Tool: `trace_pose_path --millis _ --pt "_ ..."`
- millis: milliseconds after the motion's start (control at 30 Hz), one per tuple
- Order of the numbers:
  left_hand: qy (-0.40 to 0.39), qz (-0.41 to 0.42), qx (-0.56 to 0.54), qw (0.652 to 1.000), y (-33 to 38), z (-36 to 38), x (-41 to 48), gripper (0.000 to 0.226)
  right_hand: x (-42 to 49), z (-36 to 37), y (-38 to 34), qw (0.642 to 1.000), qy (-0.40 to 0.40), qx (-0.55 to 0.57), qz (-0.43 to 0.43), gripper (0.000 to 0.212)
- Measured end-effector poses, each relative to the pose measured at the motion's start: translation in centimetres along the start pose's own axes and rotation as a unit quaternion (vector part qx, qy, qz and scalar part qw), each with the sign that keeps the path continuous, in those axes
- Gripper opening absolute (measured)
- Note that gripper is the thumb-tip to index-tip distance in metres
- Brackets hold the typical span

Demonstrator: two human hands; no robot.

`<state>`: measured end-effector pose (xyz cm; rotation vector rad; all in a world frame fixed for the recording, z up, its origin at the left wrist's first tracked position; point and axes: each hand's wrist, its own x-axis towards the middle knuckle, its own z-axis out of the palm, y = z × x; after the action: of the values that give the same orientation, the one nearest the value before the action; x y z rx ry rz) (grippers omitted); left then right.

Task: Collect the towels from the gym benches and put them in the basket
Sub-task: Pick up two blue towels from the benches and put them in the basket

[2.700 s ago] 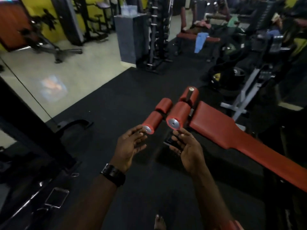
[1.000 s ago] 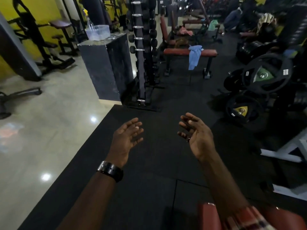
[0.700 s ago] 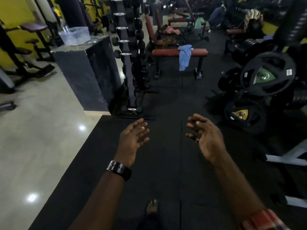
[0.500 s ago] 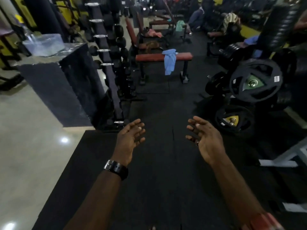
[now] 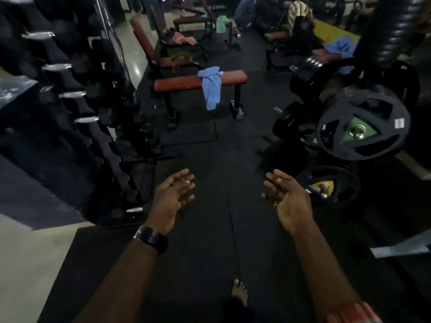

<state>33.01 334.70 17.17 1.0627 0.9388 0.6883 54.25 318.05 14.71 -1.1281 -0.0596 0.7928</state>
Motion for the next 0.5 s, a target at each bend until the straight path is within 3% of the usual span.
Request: trace_pose_path --millis 233,500 --pt "0.018 0.015 -0.006 1.000 6.1 6.2 16.1 0.026 18.0 7.3 -6.2 0.999 -0.028 -0.008 -0.018 0.023" --pt "0.000 0.008 -0.024 1.000 8.1 12.9 36.2 0.027 36.4 13.1 -9.3 0.997 -0.044 -0.050 -0.040 0.022"
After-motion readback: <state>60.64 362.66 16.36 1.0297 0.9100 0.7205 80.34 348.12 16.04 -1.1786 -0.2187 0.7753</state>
